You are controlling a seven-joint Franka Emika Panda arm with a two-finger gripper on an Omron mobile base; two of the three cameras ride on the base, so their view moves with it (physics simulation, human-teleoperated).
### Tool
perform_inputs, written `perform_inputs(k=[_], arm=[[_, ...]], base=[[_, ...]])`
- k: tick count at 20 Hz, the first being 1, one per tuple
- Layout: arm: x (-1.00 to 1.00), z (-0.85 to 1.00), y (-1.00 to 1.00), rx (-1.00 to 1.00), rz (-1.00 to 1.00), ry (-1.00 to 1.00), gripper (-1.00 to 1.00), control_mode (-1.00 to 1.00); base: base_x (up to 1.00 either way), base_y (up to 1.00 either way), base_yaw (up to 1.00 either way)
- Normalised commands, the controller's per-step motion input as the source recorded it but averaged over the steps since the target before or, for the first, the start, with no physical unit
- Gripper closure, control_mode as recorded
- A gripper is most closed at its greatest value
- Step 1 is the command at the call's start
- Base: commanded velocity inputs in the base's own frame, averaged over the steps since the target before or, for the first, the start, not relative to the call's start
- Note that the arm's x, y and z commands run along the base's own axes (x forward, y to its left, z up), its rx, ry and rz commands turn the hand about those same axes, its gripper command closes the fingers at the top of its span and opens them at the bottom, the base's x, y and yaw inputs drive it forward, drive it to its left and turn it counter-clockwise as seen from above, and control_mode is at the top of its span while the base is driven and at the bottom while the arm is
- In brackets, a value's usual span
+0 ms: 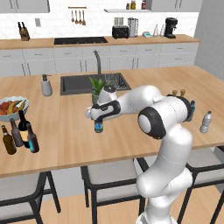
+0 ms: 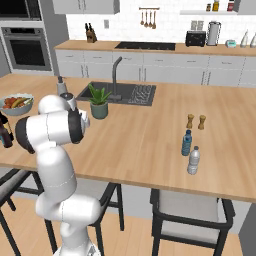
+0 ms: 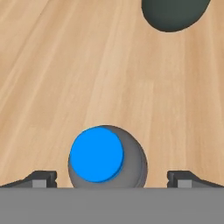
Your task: Move the plastic bottles in the middle to the plastics group, and the glass bottles in the middle to the glass group.
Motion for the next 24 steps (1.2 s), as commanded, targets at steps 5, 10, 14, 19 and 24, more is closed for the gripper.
perform_inputs(k=[5, 10, 14, 19, 24], arm=[[0.04, 0.00, 0.00, 0.00, 0.00, -0.02, 1.00, -1.00], [0.00, 0.00, 0.00, 0.00, 0.00, -0.02, 1.00, -1.00], [-0.11, 0.20, -0.23, 0.00, -0.03, -0.01, 1.00, -1.00], [-0.14, 0.50, -0.76, 0.00, -0.08, 0.00, 1.00, -1.00], [-0.17, 0.45, -1.00, 0.00, -0.15, 0.00, 1.00, -1.00]], base=[[0.00, 0.00, 0.00], [0.00, 0.00, 0.00], [0.00, 0.00, 0.00], [0.00, 0.00, 0.00], [0.00, 0.00, 0.00]])
